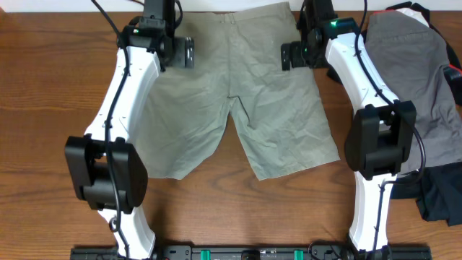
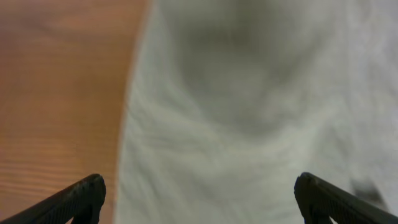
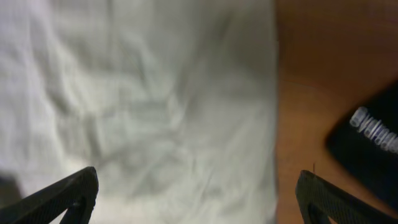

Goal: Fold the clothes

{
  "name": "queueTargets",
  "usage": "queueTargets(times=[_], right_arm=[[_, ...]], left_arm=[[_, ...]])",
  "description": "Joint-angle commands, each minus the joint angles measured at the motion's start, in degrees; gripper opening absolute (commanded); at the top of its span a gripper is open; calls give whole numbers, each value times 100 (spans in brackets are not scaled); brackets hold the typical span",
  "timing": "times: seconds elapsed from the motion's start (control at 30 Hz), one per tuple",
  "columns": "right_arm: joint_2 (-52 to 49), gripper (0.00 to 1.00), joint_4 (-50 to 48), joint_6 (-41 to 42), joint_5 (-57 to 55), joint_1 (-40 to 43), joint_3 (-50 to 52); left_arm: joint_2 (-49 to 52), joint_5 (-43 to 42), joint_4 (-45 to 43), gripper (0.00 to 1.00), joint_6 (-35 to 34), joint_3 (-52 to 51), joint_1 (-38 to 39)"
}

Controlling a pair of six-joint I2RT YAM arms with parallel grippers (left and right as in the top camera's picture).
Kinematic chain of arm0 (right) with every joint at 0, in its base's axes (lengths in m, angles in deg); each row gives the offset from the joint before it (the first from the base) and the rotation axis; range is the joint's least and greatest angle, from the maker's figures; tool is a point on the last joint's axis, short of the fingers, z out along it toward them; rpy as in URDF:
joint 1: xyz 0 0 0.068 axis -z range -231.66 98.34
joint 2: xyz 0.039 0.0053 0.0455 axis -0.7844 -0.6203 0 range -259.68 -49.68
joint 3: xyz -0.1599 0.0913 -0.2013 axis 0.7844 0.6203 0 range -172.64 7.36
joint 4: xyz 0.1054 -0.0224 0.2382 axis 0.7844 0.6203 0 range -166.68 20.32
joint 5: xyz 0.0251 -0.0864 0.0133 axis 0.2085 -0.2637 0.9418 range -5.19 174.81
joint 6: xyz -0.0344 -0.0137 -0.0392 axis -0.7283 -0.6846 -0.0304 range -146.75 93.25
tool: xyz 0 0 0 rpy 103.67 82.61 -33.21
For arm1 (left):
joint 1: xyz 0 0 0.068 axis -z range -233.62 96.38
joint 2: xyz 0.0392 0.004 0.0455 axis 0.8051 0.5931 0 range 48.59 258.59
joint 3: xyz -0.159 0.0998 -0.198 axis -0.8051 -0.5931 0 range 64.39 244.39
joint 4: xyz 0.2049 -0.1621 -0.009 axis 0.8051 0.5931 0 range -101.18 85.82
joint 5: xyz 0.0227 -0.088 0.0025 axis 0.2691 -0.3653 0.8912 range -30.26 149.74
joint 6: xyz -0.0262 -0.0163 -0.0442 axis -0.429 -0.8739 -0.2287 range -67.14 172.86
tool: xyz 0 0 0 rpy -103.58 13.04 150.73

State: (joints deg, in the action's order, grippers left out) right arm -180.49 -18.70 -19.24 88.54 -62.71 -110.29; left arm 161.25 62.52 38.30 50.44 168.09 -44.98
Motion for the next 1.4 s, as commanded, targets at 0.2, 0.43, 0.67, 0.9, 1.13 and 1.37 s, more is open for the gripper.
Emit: queueTargets(times=[0.2,0.43,0.67,0.9,1.13,1.37], right_arm=[[385,95,890,118,852,-164,-48],[382,71,1169,122,680,-603,4],[382,62,1143,122,680,-730,4],[382,60,1108,122,656,-723,4],[382,61,1130,122,461,-723,4],[382,61,1128,120,461,-678,4]], left_arm=[[-35,-1036,1353,98,-1001,-474,-15],[-35,-1123,909,83,-1189,-1613,-22],[-35,-1139,155,43,-1300,-2623,-22],[-31,-1115,-988,6,-1294,-3344,-22],[144,-1115,-1838,6,-1294,-3952,-101],[697,-876,-2149,6,-1259,-3963,-741]])
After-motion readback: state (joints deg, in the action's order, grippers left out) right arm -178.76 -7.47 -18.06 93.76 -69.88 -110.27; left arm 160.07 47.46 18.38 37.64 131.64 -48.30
